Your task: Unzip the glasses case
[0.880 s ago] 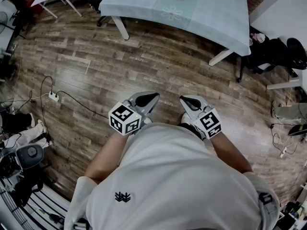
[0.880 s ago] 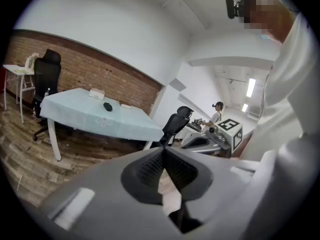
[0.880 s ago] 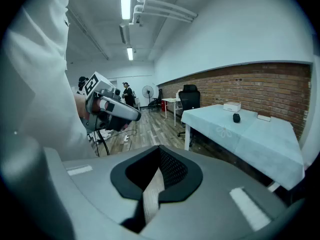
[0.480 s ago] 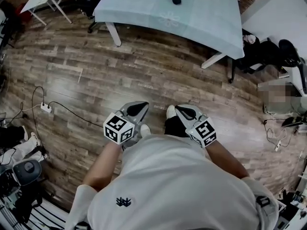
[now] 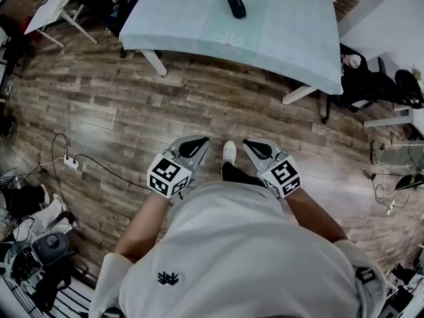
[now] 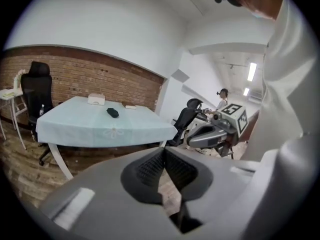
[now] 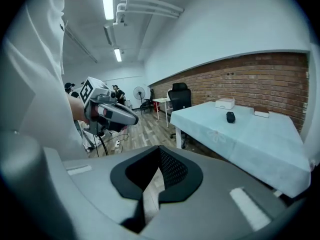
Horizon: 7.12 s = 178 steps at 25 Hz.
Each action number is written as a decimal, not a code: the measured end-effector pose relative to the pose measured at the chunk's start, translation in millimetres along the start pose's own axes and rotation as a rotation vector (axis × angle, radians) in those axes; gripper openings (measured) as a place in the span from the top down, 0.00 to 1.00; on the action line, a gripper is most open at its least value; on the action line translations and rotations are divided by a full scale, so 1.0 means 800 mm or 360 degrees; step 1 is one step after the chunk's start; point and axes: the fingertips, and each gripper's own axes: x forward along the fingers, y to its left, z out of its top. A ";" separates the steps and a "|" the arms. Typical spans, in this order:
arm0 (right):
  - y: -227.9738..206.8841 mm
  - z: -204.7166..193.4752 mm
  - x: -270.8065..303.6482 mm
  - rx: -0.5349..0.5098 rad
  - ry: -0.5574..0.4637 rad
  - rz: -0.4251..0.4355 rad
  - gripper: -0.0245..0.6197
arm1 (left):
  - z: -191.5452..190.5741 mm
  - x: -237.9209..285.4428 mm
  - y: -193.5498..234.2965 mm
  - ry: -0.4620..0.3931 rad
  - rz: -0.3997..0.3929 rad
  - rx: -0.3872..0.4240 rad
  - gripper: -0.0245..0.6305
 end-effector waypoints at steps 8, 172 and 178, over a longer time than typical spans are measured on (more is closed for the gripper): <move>-0.124 0.021 0.034 -0.0014 -0.0051 0.0026 0.93 | 0.085 0.094 0.059 -0.0030 0.0060 0.0041 0.83; -0.729 0.077 0.446 -0.0018 0.0490 0.0129 0.97 | 0.252 0.628 0.515 0.0514 -0.0267 0.0248 0.88; -0.738 0.083 0.456 -0.0028 0.0479 0.0130 0.96 | 0.252 0.628 0.516 0.0513 -0.0270 0.0233 0.88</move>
